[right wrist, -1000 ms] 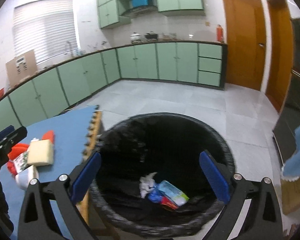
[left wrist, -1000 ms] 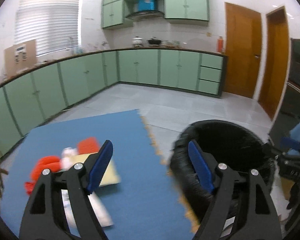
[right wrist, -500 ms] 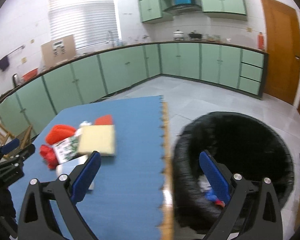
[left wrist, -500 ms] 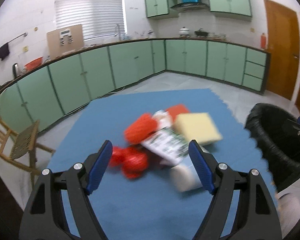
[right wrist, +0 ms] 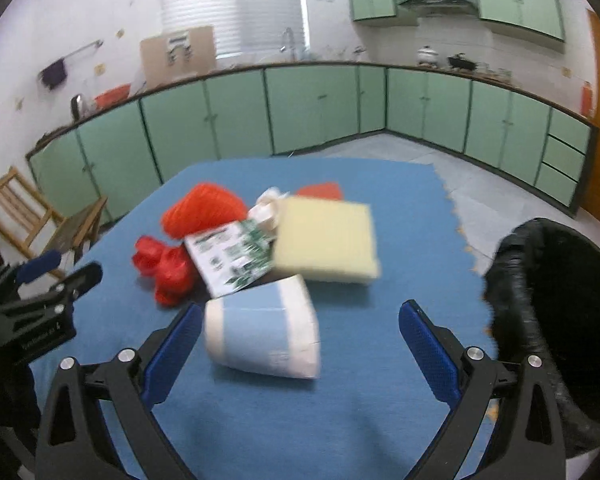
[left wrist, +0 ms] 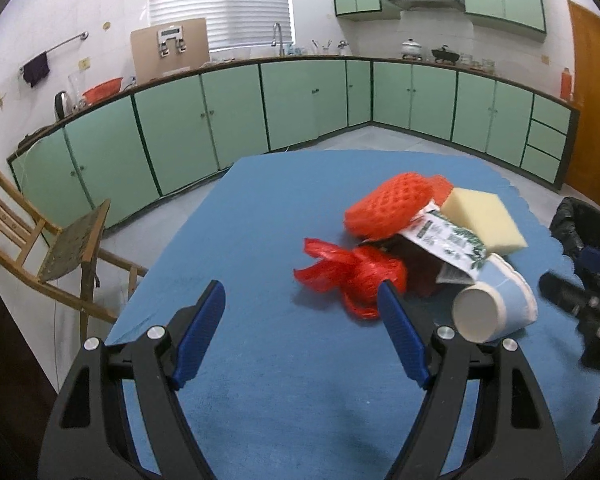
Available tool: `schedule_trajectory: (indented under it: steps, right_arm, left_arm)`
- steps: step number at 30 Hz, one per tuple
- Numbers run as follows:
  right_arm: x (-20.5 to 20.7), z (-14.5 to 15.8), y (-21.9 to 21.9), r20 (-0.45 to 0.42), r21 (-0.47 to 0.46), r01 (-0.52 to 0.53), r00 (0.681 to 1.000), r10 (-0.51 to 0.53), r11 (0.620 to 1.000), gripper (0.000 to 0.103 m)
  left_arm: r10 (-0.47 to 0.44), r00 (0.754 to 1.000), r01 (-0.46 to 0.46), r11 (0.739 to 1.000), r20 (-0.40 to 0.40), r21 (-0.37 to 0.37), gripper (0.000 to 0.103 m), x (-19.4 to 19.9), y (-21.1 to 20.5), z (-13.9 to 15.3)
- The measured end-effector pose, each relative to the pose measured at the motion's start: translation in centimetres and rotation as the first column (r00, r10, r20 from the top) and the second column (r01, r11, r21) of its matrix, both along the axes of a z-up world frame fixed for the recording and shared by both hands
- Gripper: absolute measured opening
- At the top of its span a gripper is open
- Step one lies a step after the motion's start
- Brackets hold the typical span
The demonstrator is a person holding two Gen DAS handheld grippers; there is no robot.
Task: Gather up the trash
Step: 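Return both tools to the remaining trash on the mat, then grasp the paper cup with right tool while left tool grasps red plastic bag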
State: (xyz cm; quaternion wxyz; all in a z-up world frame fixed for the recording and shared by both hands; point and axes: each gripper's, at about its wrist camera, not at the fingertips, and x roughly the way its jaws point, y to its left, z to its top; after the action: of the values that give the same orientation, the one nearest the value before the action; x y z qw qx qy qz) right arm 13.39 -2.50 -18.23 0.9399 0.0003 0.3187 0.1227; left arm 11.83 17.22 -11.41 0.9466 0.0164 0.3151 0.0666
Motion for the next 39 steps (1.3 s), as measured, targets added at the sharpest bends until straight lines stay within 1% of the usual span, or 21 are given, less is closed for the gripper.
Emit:
schedule_trajectory:
  steps: [6,15,17,20,21,23,24,25,26,32,39]
  right_arm:
    - [1.2,-2.1,1.7,-0.043,-0.031,-0.019,0.999,0.017,0.999,0.097]
    - [2.6,-3.6,2.4,-0.103,-0.065,-0.022,0.995,0.015,0.998,0.097]
    - [3.0,-4.1,2.6,-0.135,-0.071,-0.030,0.991,0.020,0.997,0.097]
    - [3.2,-4.5,2.6,-0.158,-0.070,-0.042,0.987,0.030,0.997,0.096]
    - [3.1,-4.5,2.6,-0.161,-0.065,-0.050,0.986,0.039,0.997,0.095]
    - [3.1,-4.5,2.7,-0.167,-0.055,-0.068,0.984,0.058,0.996,0.085]
    - [3.2,-4.6,2.7,-0.177,-0.047,-0.081,0.982,0.071,0.996,0.077]
    - [3.2,-4.6,2.7,-0.189,-0.033,-0.096,0.978,0.088,0.995,0.074]
    - [3.2,-4.7,2.6,-0.199,-0.020,-0.103,0.975,0.097,0.995,0.074]
    - [2.0,-3.6,0.8,-0.173,0.003,-0.072,0.982,0.071,0.997,0.073]
    - [1.2,-2.2,-2.2,-0.134,-0.016,-0.001,0.991,-0.002,1.000,0.074]
  left_arm:
    - [0.016,1.000,-0.016,1.000,-0.022,-0.016,0.076,0.7,0.6,-1.1]
    - [0.013,0.999,-0.015,0.999,-0.046,-0.039,0.076,1.6,1.5,-2.0]
    - [0.009,0.999,-0.011,0.999,-0.047,-0.042,0.076,1.7,1.6,-2.1]
    - [0.006,0.999,-0.009,0.999,-0.048,-0.044,0.076,1.8,1.4,-2.2]
    - [0.006,0.999,-0.008,0.999,-0.047,-0.045,0.076,1.8,1.4,-2.2]
    - [0.004,0.999,-0.006,0.999,-0.048,-0.048,0.076,1.8,1.4,-2.3]
    - [0.000,0.999,-0.003,0.999,-0.051,-0.050,0.076,1.9,1.2,-2.3]
    - [-0.002,0.999,0.000,0.999,-0.053,-0.050,0.076,1.9,1.1,-2.3]
    - [-0.005,0.999,0.002,0.999,-0.054,-0.050,0.076,2.0,0.9,-2.3]
    - [-0.030,0.998,0.026,0.998,-0.062,-0.059,0.076,2.2,-0.6,-2.4]
    - [-0.054,0.996,0.050,0.997,-0.074,-0.060,0.077,3.3,-2.5,-2.8]
